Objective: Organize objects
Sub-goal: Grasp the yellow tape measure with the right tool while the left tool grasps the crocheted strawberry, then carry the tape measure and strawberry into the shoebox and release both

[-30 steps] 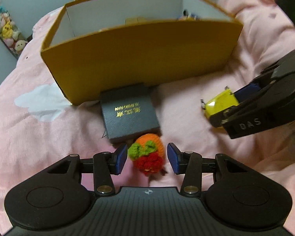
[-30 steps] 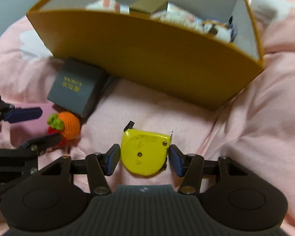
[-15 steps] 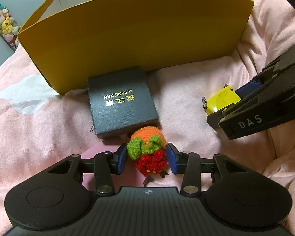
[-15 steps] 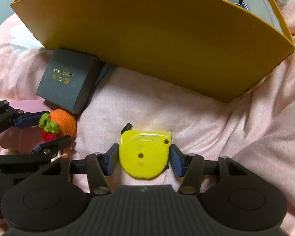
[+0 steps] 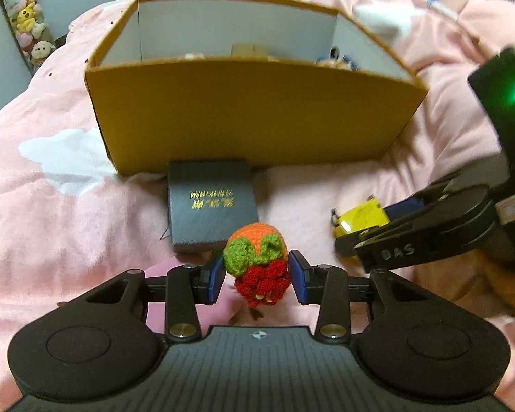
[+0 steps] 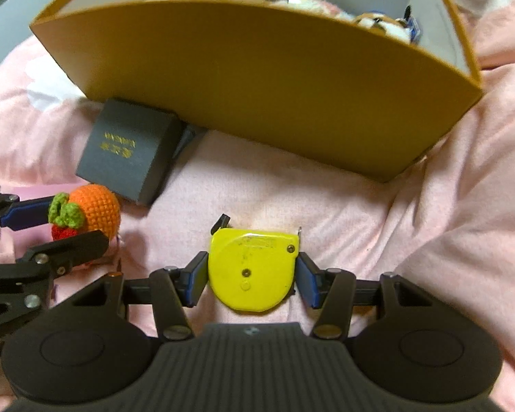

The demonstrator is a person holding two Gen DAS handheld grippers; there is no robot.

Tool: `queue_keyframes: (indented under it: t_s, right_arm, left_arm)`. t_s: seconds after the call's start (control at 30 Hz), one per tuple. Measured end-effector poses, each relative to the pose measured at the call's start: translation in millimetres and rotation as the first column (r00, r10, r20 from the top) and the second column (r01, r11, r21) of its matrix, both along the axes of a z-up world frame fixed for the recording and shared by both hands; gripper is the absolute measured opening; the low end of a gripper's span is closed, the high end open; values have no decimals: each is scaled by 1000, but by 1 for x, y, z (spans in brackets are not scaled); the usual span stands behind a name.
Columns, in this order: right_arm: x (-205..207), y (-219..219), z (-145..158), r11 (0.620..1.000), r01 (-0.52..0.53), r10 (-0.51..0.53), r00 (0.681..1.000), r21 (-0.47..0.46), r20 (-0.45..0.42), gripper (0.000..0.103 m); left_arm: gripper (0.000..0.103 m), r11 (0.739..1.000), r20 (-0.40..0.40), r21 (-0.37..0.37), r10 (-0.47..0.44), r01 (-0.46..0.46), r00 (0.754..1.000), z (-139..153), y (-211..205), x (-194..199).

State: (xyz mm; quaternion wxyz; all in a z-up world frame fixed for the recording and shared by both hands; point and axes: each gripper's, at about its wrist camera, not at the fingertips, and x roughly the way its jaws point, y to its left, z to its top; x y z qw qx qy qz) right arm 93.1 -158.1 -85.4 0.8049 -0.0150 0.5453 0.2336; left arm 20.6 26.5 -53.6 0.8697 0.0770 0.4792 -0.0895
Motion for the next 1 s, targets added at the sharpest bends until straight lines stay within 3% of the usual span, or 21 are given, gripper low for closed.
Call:
queue_keyframes:
  t_s: [0.17, 0.37, 0.47, 0.8, 0.93, 1.0]
  right_arm:
    - [-10, -11, 20, 999, 15, -16, 999, 30, 40, 56]
    - [-26, -25, 54, 999, 20, -26, 990, 49, 139, 56]
    - [-32, -10, 77, 998, 26, -37, 978, 53, 208, 56]
    - [-5, -15, 121, 997, 17, -46, 916, 77, 399, 56]
    - [16, -23, 129, 997, 55, -74, 895, 55, 439, 56]
    - [32, -31, 125, 994, 87, -107, 900, 67, 423, 56]
  left_arm:
    - [45, 999, 24, -53, 3, -2, 1000, 14, 0, 4]
    - [45, 999, 80, -47, -6, 10, 997, 38, -8, 9]
    - [45, 999, 123, -41, -15, 20, 992, 51, -12, 14]
    - [45, 997, 241, -26, -62, 70, 969, 89, -20, 36]
    - [45, 997, 283, -15, -73, 80, 956, 103, -19, 51]
    - [45, 997, 299, -5, -76, 82, 951, 108, -17, 58]
